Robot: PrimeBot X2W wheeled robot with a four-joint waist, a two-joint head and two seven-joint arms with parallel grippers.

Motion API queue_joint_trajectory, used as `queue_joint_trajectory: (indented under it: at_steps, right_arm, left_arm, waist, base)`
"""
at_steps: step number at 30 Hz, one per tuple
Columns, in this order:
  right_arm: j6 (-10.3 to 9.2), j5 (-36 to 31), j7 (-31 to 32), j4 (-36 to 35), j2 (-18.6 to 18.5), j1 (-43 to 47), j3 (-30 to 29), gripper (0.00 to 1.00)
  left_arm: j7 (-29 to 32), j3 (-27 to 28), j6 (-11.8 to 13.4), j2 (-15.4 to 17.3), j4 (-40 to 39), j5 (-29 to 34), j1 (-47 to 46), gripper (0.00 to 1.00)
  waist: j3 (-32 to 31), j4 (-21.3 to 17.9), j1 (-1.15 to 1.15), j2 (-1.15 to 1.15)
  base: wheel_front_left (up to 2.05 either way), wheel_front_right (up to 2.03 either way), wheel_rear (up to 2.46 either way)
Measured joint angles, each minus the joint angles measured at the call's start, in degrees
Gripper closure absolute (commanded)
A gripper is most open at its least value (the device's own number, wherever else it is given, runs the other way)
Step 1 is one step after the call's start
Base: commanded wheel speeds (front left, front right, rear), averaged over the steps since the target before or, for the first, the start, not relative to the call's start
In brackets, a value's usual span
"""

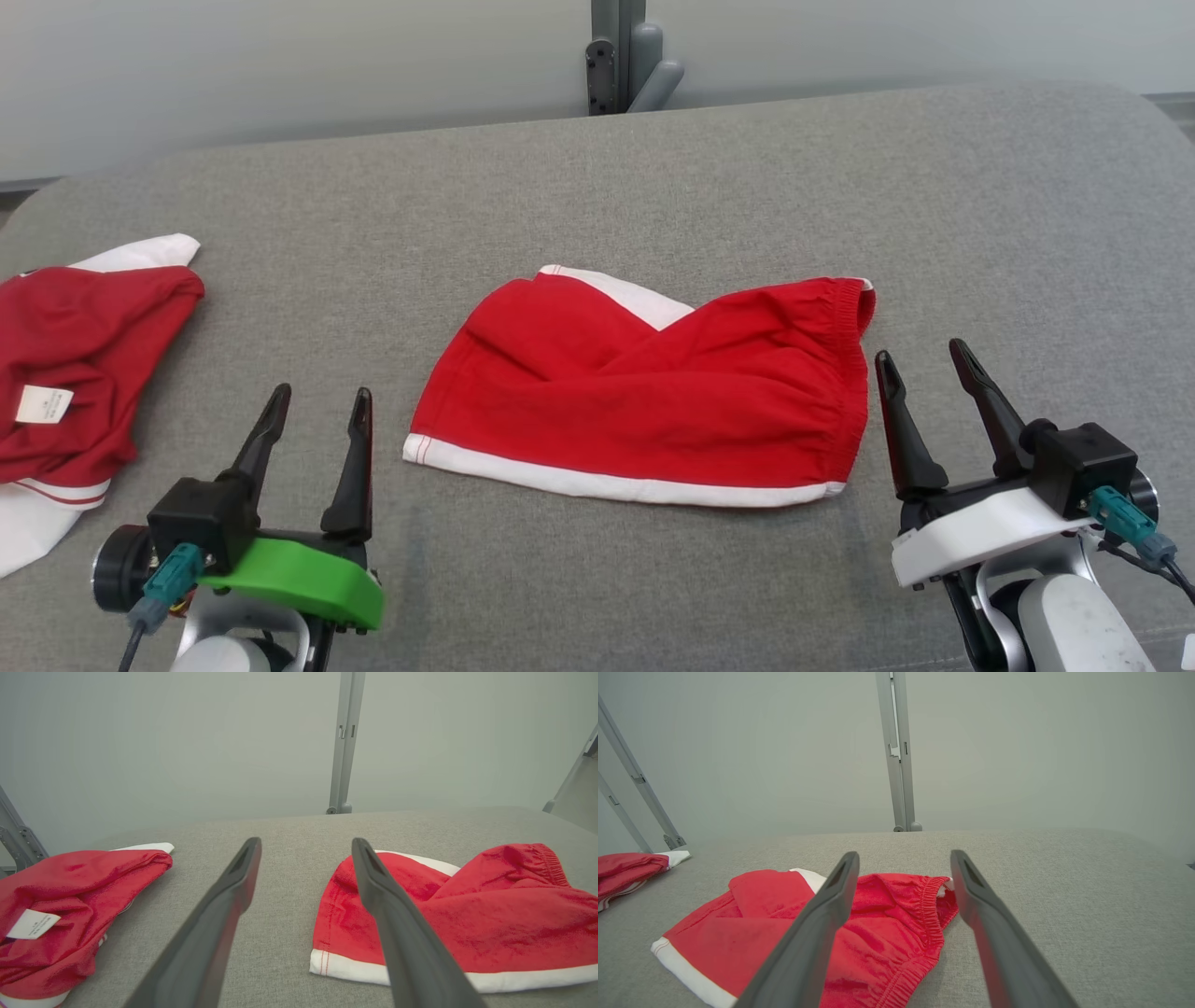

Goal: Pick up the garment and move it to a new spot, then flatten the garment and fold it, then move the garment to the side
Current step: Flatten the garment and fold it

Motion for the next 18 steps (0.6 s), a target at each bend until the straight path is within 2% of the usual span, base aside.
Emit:
queue_joint_trajectory:
  at_steps: [10, 18]
  right_arm:
    - [0.00, 0.00, -0.42, 0.75, 1.00, -1.22, 1.66, 0.00]
    - [0.00, -0.11, -1.14, 0.67, 1.72, -1.58, 2.37, 0.00]
  left_arm:
    - [8.08, -4.16, -6.90, -1.20, 11.88, -5.86, -4.22, 0.00]
    - [8.49, -3.85, -8.82, -1.30, 19.06, -7.25, -7.64, 0.00]
  waist:
    - [4.70, -1.83, 0.00, 0.00]
    - [8.43, -4.17, 0.00, 0.00]
  base:
    - [0.00, 0.00, 0.00]
    - [0.00, 0.00, 0.00]
